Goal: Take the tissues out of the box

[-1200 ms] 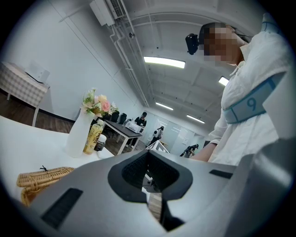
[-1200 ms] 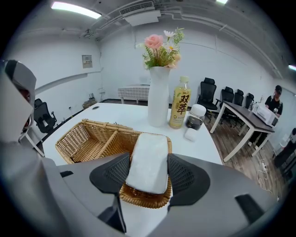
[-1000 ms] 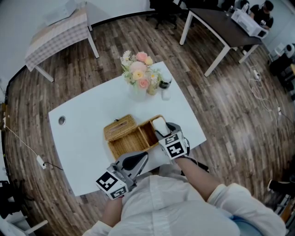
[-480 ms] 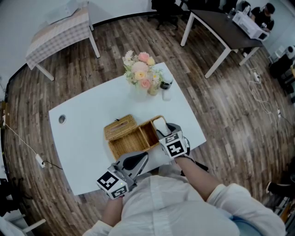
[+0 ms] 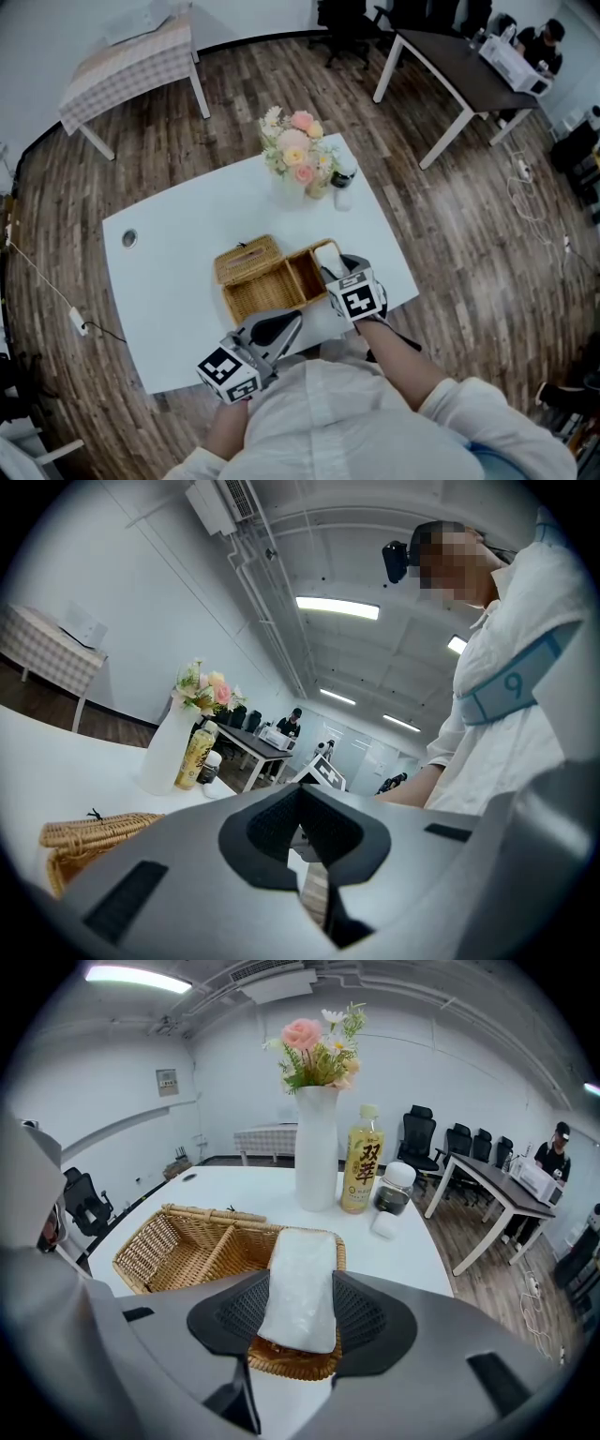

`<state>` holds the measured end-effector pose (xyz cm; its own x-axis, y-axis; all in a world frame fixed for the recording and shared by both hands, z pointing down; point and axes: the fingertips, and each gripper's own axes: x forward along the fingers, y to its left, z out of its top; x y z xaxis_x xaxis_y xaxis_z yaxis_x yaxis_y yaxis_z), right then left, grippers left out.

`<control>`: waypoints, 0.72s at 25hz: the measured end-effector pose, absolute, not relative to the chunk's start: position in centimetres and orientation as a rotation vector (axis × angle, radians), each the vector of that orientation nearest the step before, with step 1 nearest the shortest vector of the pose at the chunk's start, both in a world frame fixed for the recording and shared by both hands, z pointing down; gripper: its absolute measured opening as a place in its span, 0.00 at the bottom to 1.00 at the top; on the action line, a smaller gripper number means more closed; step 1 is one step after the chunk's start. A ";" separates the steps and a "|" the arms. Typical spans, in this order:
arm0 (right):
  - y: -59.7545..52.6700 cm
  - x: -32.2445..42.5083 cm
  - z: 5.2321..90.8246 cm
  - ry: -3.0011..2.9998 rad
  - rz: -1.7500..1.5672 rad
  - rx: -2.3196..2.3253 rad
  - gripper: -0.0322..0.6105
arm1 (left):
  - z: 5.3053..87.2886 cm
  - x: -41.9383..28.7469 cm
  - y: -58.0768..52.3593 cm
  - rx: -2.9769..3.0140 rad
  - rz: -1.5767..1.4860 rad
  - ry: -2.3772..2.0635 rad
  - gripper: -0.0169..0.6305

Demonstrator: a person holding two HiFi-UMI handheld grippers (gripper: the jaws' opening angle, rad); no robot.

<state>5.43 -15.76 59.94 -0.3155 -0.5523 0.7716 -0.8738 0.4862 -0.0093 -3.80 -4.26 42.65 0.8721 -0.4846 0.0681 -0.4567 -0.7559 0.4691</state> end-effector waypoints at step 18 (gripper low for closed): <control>-16.2 5.4 58.8 -2.022 0.566 1.165 0.40 | 42.6 -3.3 -4.5 2.563 -0.081 -0.681 0.03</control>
<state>5.40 -16.20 58.75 -0.3292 -0.5511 0.7667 -0.8691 0.4943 -0.0178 -3.28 -4.52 42.62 0.8741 -0.4814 0.0646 -0.4527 -0.7591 0.4678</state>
